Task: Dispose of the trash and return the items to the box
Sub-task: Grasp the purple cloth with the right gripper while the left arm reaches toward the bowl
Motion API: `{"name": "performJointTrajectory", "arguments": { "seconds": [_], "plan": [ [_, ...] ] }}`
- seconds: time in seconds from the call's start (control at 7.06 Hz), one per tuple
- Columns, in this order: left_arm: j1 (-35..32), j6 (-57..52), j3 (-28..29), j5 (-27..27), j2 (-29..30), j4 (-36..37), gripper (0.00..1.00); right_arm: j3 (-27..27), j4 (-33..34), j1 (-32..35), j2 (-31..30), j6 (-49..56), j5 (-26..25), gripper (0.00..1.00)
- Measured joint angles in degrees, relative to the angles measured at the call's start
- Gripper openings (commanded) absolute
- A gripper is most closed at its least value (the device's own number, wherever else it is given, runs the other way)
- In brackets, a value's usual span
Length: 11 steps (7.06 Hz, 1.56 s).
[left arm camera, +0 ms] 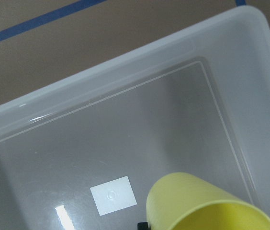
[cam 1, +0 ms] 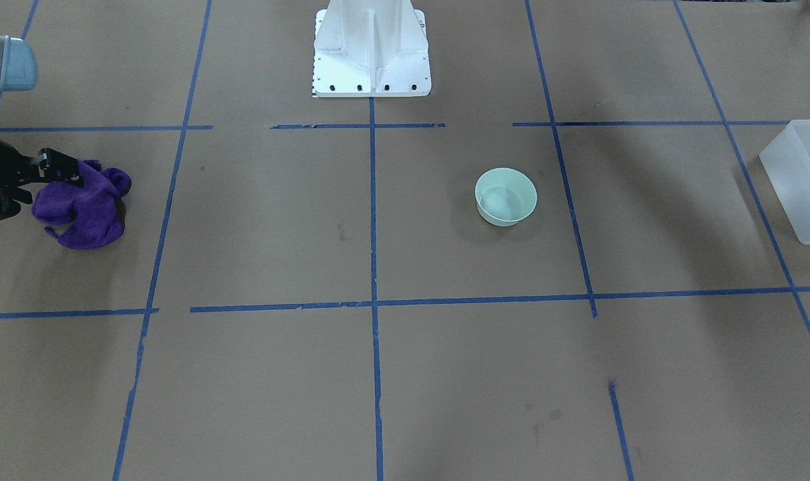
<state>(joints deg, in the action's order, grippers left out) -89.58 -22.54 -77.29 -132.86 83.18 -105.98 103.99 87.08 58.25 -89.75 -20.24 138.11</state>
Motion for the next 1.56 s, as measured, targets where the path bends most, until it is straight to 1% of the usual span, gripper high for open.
{"name": "performJointTrajectory", "arguments": {
  "seconds": [0.28, 0.43, 0.57, 0.71, 0.85, 0.99, 1.28, 1.56],
  "plan": [
    [0.1, 0.1, -2.8, -0.2, 0.2, 0.2, 0.79, -0.4, 0.0, -1.7, 0.6, -2.4, -2.0, 0.99],
    [0.1, 0.4, -6.1, -0.2, 0.2, 1.0, 0.86, -0.7, 0.0, -2.5, 0.8, -3.5, -2.9, 0.95],
    [0.1, 2.6, -11.2, -0.2, 0.3, 2.9, 0.87, -1.0, 0.1, -3.2, 0.9, -4.9, -4.0, 0.84],
    [0.3, 7.3, -16.9, -0.3, 0.5, 5.2, 0.88, -1.2, 0.0, -4.1, 1.4, -7.5, -4.9, 0.64],
    [0.9, 11.8, -21.2, -0.5, 0.8, 6.3, 0.91, -1.2, 0.0, -5.4, 2.0, -10.6, -6.2, 0.15],
    [2.5, 16.1, -23.6, -1.1, 1.7, 6.7, 0.91, -1.2, 0.0, -6.2, 2.1, -12.4, -7.6, 0.0],
    [9.1, 28.2, -28.0, -2.0, 3.8, 6.6, 0.93, -0.8, 0.0, -6.4, 1.2, -13.2, -9.2, 0.0],
    [17.7, 42.0, -33.5, -0.8, 4.4, 6.1, 0.95, -0.7, 0.1, -5.3, 0.7, -13.3, -9.8, 0.0]
  ]
}}
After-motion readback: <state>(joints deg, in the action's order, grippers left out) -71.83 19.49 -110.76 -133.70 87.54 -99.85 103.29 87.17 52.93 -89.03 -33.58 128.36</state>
